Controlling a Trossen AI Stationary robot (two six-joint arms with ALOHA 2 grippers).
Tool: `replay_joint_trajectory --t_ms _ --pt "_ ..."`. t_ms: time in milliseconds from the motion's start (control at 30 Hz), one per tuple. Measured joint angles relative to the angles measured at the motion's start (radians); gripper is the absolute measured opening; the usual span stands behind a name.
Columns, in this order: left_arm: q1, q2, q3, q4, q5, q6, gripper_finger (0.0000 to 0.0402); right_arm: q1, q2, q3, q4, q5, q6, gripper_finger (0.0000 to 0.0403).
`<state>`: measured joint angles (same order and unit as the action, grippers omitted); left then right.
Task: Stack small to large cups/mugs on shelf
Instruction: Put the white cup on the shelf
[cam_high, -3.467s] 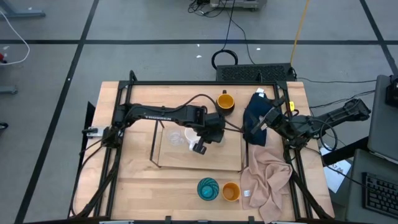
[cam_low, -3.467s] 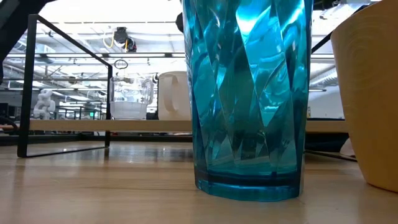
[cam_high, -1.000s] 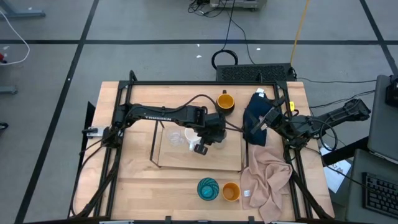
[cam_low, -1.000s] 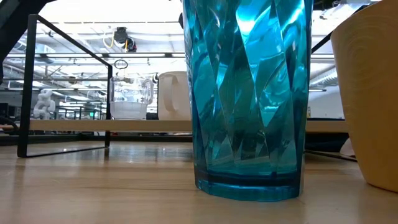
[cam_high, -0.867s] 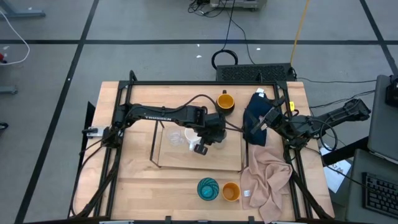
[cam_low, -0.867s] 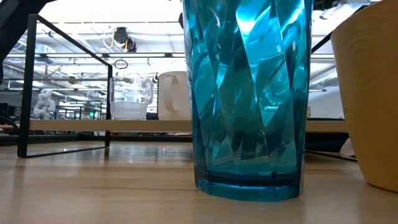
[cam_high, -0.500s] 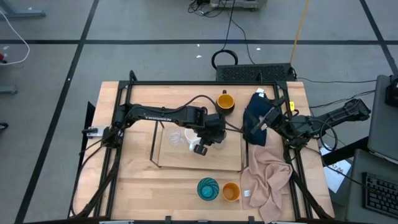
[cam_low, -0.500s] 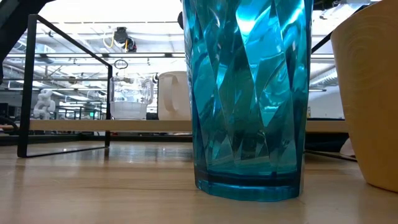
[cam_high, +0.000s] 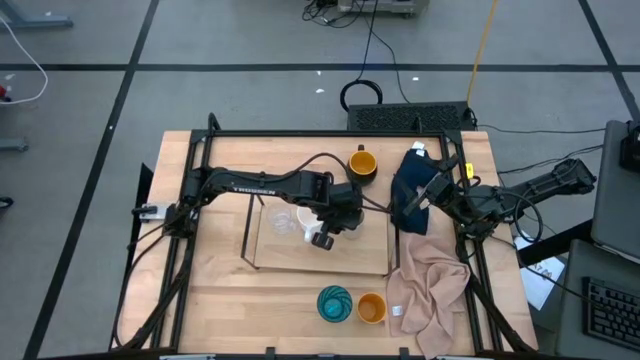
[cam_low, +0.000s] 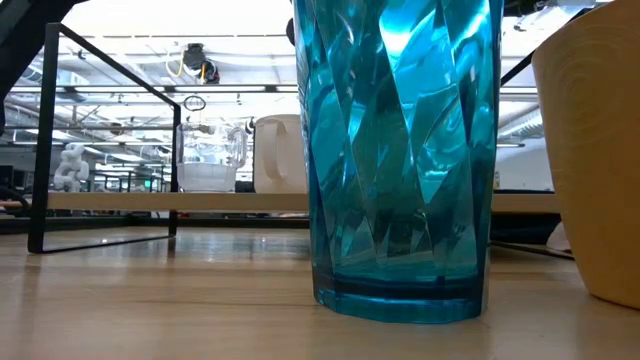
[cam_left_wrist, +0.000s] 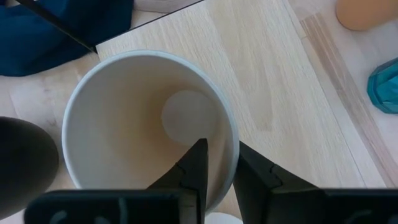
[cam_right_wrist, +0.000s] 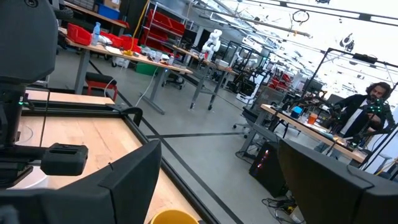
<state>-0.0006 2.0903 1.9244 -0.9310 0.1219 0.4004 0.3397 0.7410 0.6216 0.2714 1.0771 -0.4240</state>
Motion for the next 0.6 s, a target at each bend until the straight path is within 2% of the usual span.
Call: replay_joint_trajectory --t_ms 600 --pt "0.000 0.000 0.000 -0.003 0.000 -0.014 0.0068 0.000 0.000 0.000 0.000 0.000 0.001 0.0313"
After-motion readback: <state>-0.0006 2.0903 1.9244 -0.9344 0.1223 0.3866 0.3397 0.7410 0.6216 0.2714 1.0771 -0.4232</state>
